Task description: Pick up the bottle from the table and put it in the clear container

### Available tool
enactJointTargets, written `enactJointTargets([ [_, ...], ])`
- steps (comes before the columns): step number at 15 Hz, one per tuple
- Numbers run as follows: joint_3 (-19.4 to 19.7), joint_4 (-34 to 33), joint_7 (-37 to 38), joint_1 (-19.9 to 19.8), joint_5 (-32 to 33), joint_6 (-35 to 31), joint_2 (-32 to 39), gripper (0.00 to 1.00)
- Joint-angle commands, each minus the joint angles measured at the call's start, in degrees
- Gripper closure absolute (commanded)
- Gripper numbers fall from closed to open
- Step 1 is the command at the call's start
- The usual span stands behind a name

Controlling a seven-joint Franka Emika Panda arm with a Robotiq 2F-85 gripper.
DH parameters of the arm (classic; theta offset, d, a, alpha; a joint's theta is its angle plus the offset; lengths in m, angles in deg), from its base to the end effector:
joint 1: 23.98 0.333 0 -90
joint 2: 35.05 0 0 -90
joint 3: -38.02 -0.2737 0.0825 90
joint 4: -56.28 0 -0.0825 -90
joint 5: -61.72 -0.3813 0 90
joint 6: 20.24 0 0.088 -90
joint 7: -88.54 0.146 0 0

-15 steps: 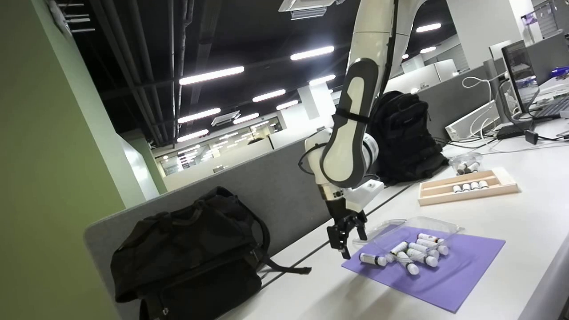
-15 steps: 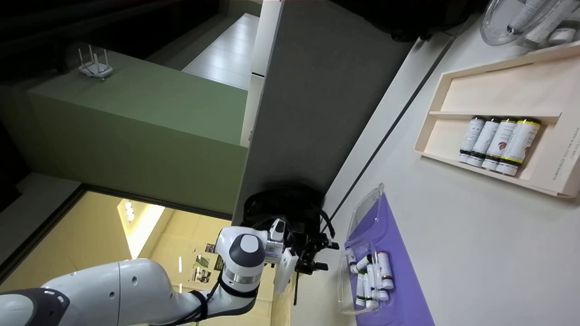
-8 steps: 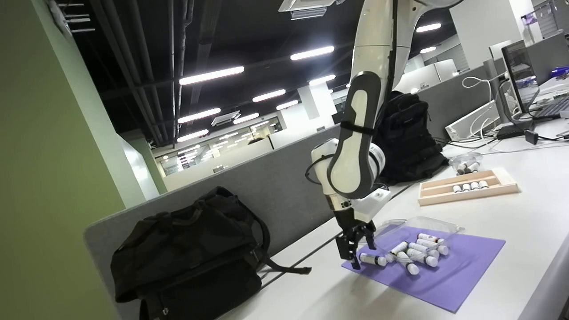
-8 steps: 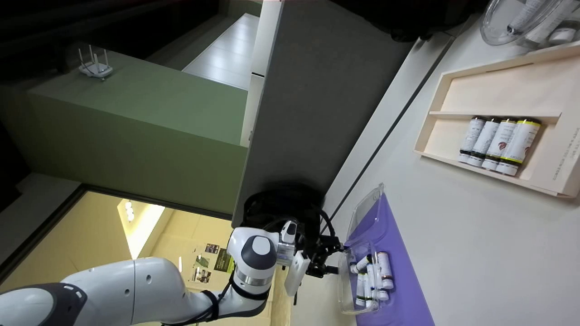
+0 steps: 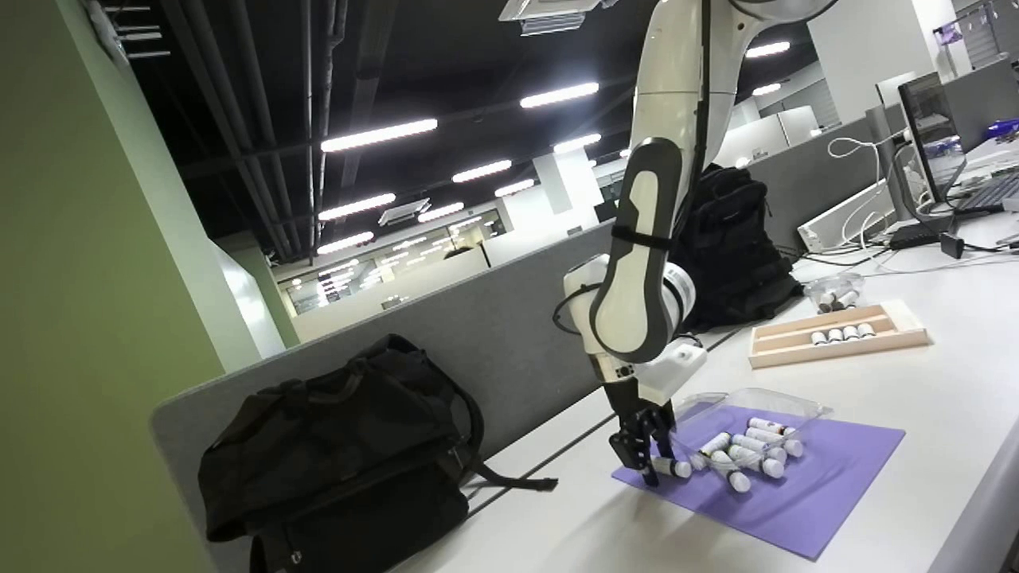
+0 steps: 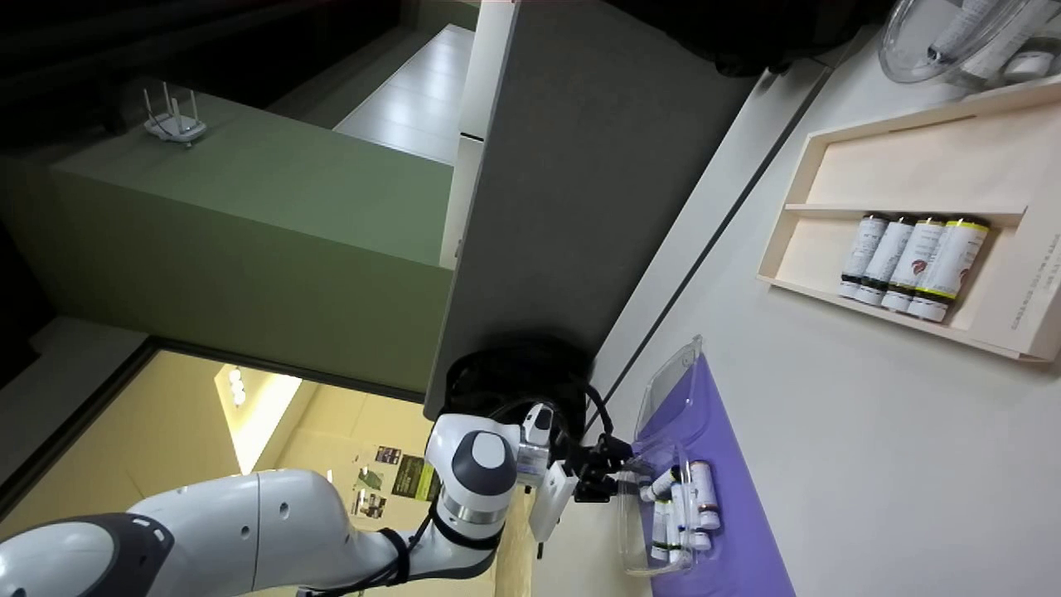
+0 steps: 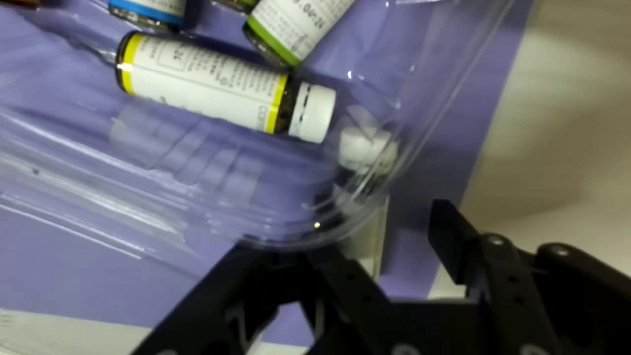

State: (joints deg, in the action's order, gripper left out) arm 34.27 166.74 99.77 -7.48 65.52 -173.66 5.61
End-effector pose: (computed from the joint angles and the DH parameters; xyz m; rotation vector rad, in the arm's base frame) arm 0.5537 0.2081 0.0514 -3.1031 -0.3105 -0.0590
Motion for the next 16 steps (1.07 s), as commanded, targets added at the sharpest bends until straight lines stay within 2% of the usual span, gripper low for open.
enactJointTargets([
  [1, -0.7, -0.2, -0.3, -1.1, -2.0, 2.3, -1.3, 0.76],
  [4, -1.8, 1.5, -1.5, -2.7, -4.2, 3.5, -4.2, 0.96],
  [10, -2.5, 12.0, -1.8, -2.9, -4.9, -4.3, -16.3, 0.93],
  [13, -4.6, 18.4, -3.0, -3.9, -6.9, -1.6, -22.6, 0.93],
  [16, -2.4, 25.7, 0.7, -2.6, -4.9, -4.7, -27.2, 0.93],
])
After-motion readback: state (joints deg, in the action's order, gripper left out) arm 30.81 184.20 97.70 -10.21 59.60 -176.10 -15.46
